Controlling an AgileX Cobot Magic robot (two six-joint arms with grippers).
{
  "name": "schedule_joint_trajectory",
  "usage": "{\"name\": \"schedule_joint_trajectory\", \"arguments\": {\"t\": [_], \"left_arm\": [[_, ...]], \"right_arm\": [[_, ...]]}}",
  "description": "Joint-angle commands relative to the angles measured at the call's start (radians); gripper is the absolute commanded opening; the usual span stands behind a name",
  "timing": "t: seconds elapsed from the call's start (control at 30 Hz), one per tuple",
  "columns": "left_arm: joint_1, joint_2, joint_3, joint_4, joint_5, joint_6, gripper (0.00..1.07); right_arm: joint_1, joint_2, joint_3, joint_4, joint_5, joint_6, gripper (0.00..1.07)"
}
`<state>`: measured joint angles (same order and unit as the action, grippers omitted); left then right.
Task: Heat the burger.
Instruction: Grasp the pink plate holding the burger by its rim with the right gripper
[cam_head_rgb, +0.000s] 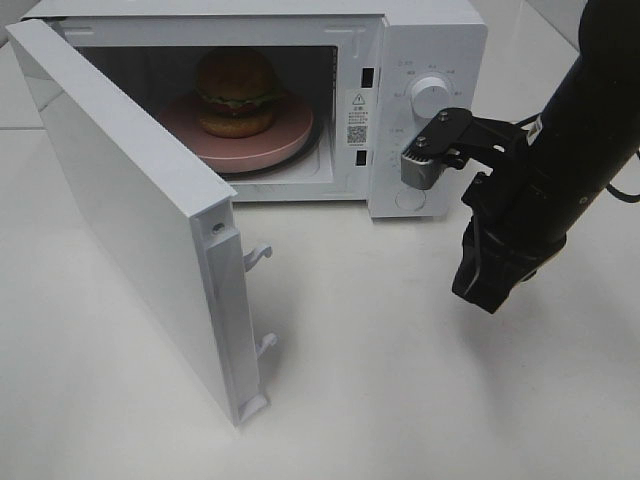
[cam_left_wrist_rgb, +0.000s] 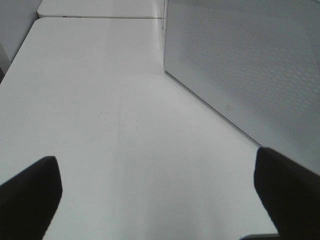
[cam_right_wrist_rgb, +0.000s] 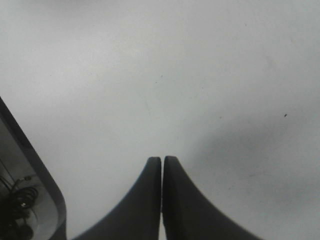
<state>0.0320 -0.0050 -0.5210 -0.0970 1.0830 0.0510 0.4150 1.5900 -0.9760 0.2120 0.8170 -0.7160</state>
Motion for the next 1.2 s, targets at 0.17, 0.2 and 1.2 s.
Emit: {"name": "schedule_joint_trajectory", "arguments": {"t": [0.17,0.2,1.2], "left_arm": [[0.003,-0.015,0.001,-0.002,-0.011,-0.004,0.99],[0.003,-0.015,0.001,-0.002,-0.011,-0.004,0.99],[0.003,-0.015,0.001,-0.002,-0.011,-0.004,0.99]], "right_arm": [[-0.005,-0.009,-0.009,-0.046,0.019,-0.246,0.04],[-0.005,-0.009,-0.009,-0.053,0.019,-0.277,0.04],[0.089,-0.009,-0.009,-0.212,-0.204,-0.671,0.59]]}}
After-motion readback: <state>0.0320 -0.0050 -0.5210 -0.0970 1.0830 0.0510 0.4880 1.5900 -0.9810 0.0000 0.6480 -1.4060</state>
